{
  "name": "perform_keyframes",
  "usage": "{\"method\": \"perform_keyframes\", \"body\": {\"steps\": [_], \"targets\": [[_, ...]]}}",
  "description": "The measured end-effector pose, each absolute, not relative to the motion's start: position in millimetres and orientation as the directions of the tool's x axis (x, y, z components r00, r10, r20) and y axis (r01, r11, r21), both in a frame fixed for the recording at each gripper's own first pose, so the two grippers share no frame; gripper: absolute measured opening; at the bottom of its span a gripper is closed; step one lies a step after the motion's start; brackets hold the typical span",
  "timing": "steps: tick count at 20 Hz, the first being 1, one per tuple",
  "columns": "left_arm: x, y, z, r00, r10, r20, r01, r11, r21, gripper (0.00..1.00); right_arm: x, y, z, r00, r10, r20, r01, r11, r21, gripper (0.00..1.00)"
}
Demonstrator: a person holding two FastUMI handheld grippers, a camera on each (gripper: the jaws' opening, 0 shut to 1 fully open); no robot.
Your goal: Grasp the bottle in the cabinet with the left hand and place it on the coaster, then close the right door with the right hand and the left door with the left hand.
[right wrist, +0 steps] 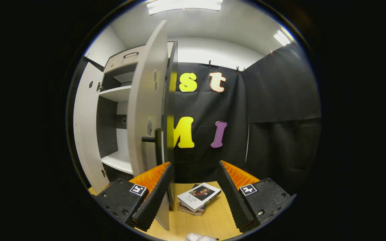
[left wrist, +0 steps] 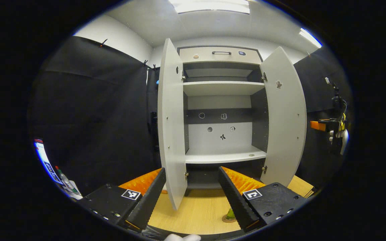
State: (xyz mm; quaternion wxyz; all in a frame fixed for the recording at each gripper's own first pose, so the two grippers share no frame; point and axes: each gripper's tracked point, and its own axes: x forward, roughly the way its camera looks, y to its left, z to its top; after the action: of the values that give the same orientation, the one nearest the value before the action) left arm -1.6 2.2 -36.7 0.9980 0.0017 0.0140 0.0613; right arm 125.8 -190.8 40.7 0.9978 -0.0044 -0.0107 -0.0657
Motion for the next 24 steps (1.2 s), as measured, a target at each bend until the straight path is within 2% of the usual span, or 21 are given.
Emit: {"method": "perform_keyframes", "body": {"steps": [4,8,9,10,16,24], "targets": [[4.1,-11.7,-31.3,0.987,0.162,-0.019,-0.162,0.987,-0.005,0.95,141.9,-179.2,41.5,1.000,-0.009,0.005,0.009,1.000,0.001,0.83],[5.6,-20.0,-28.5,0.979,0.203,-0.016,-0.203,0.979,0.008,0.95,147.7,-176.9,40.8,0.997,0.063,-0.038,-0.063,0.998,0.001,0.81],[6.1,-20.5,-27.8,0.977,0.215,-0.018,-0.215,0.977,0.008,0.92,148.3,-174.6,40.0,0.996,0.077,-0.052,-0.077,0.997,0.010,0.81],[6.5,-21.1,-29.3,0.974,0.225,-0.023,-0.225,0.974,0.006,0.95,148.4,-170.7,39.5,0.993,0.095,-0.065,-0.095,0.995,0.005,0.81],[5.7,-30.9,-32.6,0.962,0.268,-0.050,-0.269,0.963,-0.006,0.95,150.6,-128.0,36.5,0.969,0.235,-0.079,-0.234,0.972,0.021,0.81],[-8.5,-41.2,-25.6,0.951,0.305,-0.058,-0.303,0.952,0.026,0.95,161.4,-76.5,32.1,0.943,0.323,-0.075,-0.319,0.946,0.062,0.81]]}}
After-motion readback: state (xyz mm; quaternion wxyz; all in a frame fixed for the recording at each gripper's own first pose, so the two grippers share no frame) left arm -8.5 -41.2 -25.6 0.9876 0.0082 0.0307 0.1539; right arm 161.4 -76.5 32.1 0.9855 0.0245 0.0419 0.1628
